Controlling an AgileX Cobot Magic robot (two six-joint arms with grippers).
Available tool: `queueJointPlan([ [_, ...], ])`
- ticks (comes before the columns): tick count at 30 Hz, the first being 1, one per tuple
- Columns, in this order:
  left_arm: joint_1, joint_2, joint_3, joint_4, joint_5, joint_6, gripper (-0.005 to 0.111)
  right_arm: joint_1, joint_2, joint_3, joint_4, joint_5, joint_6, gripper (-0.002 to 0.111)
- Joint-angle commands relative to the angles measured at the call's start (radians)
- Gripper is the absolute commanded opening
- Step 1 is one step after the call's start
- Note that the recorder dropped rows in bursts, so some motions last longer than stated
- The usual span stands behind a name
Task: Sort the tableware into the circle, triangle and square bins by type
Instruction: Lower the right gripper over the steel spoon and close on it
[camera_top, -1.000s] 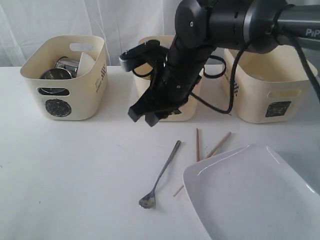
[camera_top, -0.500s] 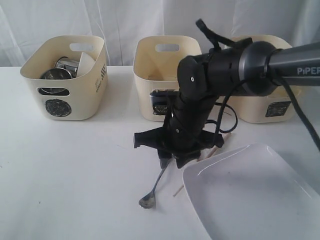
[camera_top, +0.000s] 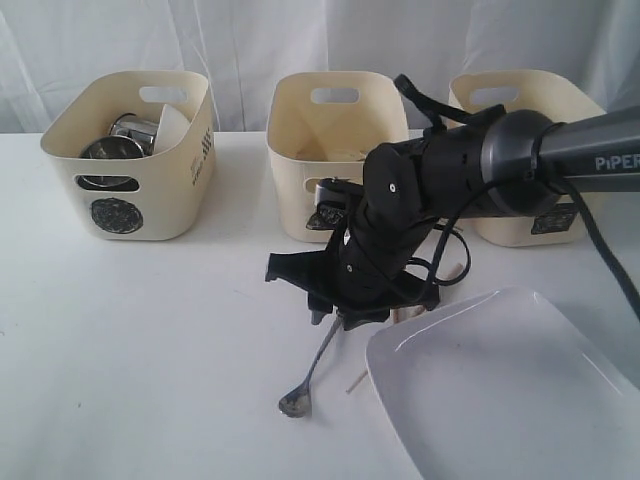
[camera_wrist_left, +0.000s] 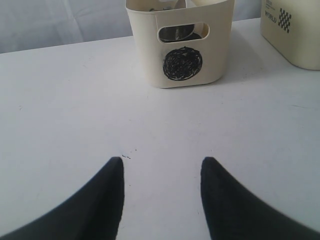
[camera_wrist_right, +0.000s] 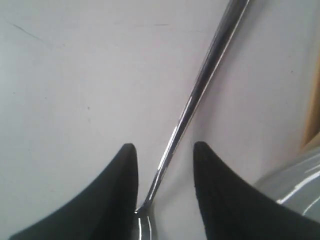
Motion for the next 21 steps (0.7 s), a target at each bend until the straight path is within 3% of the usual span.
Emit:
queueJointPlan([
  [1,0.002,-0.005,0.003,-0.008,-0.005,-0.006,0.052,0.001,-0.008,0.006,0.012,-0.014,0.021,0.036],
  [15,0.002,-0.005,0.003,-0.008,-0.005,-0.006,0.052,0.001,0.021,0.008,0.016,-0.008,0.095,0.036],
  [21,0.002,-0.005,0.003,-0.008,-0.005,-0.006,0.052,0.001,0.008,0.002,0.012,-0.005,-0.225,0.036],
])
